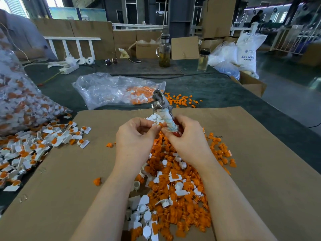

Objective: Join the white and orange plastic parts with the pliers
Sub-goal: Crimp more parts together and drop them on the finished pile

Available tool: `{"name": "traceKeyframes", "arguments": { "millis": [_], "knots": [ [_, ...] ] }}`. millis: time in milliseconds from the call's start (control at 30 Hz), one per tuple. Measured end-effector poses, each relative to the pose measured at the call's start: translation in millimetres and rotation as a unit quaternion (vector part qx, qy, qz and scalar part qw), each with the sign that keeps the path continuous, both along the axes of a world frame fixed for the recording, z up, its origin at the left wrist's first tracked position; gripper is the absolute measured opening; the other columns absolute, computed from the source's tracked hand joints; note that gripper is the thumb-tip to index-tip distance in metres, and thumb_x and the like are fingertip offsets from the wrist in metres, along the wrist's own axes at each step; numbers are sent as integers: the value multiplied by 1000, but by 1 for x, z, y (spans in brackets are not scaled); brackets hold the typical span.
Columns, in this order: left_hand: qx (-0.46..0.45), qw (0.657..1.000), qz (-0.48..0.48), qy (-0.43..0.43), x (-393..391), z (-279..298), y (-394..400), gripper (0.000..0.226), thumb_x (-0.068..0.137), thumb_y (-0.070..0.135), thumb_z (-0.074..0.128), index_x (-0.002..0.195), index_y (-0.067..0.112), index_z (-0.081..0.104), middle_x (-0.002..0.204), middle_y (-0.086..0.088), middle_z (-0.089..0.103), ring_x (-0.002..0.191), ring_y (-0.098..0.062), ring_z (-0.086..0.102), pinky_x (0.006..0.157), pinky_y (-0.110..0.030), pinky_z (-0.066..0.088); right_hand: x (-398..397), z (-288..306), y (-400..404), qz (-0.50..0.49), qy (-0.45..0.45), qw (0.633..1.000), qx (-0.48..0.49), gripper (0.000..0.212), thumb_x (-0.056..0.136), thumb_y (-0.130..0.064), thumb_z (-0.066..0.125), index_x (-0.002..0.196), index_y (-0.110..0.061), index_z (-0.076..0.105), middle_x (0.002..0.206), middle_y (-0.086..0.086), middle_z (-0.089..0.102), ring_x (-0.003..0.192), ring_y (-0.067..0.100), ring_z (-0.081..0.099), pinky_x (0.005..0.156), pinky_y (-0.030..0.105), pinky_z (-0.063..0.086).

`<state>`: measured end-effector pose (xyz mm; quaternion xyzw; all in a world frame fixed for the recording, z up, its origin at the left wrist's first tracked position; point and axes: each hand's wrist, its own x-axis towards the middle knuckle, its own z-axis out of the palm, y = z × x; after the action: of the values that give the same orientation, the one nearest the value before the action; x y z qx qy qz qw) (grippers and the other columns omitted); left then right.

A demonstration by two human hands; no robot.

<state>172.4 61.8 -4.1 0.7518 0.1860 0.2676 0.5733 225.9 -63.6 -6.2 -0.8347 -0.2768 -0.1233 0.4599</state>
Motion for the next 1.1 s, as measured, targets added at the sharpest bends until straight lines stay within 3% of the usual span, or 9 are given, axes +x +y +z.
{"name": "traceKeyframes", "arguments": {
  "millis": [167, 300, 467, 600, 767, 967, 1100],
  "knots": [
    [-33, 999, 4, -24, 0, 0, 2, 13, 84, 16, 78, 77, 22, 69, 67, 11, 72, 64, -5, 71, 61, -19, 54, 0, 2, -5, 22, 69, 997, 27, 16, 89, -25, 67, 105, -22, 67, 89, -12, 67, 83, 2, 63, 76, 27, 54],
    [-98, 993, -3, -67, -1, 2, 6, 8, 86, 10, 74, 83, 16, 69, 67, 5, 72, 63, -4, 71, 55, -8, 49, 3, 3, -18, 50, 136, 989, 28, 9, 89, -21, 66, 95, -28, 66, 85, -12, 66, 81, -1, 61, 71, 21, 48],
    [-124, 987, -15, -101, -3, 3, 8, 7, 87, 6, 71, 84, 12, 68, 72, 0, 72, 62, -5, 70, 57, -10, 50, 4, 6, -25, 90, 169, 981, -36, 10, 88, -19, 67, 98, -21, 65, 94, -1, 67, 87, 12, 62, 80, 31, 49],
    [-141, 983, -23, -114, -3, 3, 9, 7, 88, 5, 69, 84, 11, 68, 71, 1, 71, 63, -6, 69, 60, -12, 52, 4, 8, -25, 119, 172, 973, -99, 12, 88, -22, 68, 99, -23, 63, 89, -10, 63, 81, 4, 59, 69, 23, 43],
    [-135, 983, -30, -119, -4, 3, 10, 6, 89, 6, 68, 85, 11, 68, 68, 5, 71, 63, -3, 69, 59, -11, 51, 3, 7, -24, 130, 179, 965, -138, 33, 89, -25, 66, 120, -17, 60, 100, -11, 61, 93, 9, 60, 81, 28, 46],
    [-135, 983, -36, -119, -3, 3, 11, 6, 89, 6, 67, 86, 10, 68, 67, 6, 71, 63, -4, 69, 60, -12, 52, 1, 6, -21, 131, 162, 968, -138, 17, 89, -17, 63, 103, -27, 61, 85, -11, 60, 75, 6, 58, 72, 30, 48],
    [-129, 984, -34, -119, -4, 2, 12, 5, 89, 7, 67, 87, 11, 68, 67, 9, 71, 64, -3, 68, 61, -12, 52, 1, 6, -19, 140, 153, 968, -141, 20, 89, -12, 60, 102, -27, 62, 78, -15, 56, 64, -2, 54, 61, 22, 41]
  ]
}}
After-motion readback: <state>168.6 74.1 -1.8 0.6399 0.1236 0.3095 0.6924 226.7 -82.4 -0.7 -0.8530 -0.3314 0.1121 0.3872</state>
